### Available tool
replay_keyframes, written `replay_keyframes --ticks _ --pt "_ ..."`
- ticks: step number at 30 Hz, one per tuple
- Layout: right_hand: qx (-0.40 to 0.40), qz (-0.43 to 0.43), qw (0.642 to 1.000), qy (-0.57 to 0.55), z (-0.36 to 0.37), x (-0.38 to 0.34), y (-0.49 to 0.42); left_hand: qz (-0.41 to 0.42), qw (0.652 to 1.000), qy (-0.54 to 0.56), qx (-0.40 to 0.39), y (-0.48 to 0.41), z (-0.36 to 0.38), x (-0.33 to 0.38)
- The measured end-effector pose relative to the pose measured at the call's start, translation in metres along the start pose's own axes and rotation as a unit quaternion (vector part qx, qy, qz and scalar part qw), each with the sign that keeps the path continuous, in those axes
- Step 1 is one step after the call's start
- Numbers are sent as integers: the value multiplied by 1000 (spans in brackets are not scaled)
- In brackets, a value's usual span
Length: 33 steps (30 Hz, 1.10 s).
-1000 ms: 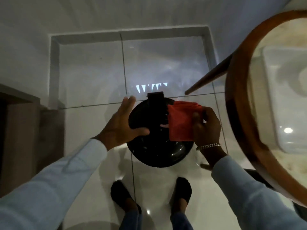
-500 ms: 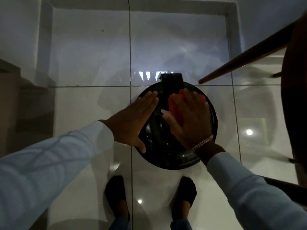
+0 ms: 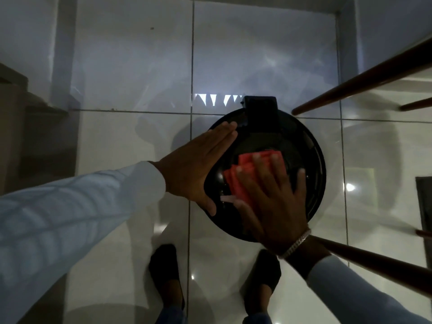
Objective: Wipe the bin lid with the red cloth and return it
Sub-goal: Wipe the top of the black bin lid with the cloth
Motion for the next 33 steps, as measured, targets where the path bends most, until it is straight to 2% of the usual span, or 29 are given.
replay_keyframes --ticks 3,6,11,16,19,21,24,26,29,33 --pt "39 72 995 -62 -6 -1 -22 5 1000 -4 4 -2 1 0" --pt "72 94 990 -77 -3 -21 -32 6 1000 -5 2 -3 1 -3" --pt "-2 -30 999 -34 2 -15 -8 7 1000 -15 -18 -4 -2 -3" --pt "72 93 991 -65 -7 -26 -27 4 1000 -17 -14 -9 -4 0" --pt "40 19 998 -54 0 -40 -15 10 999 -27 -24 -8 -6 0" --pt "16 5 999 -37 -9 -15 -15 8 999 -39 -31 -7 -5 1" --pt "4 81 997 -20 -30 41 -32 6 999 -32 -18 -7 -3 1" --pt "9 95 995 -40 -37 59 -34 1 1000 -25 -14 -6 -2 1" --pt "95 137 981 -102 -30 52 -7 -8 999 -33 -17 -5 -2 2" --pt "171 290 933 -128 -1 7 26 -16 999 -25 -20 -5 -2 2"
Point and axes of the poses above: each hand's wrist, its own y-axis away from the middle knuckle, its own z-axis out of the palm, x = y × z, the point moved 2 cm from there along -y, towards the middle knuckle, and after that the axes turned 8 degrees about -y, right-handed, at the moved point
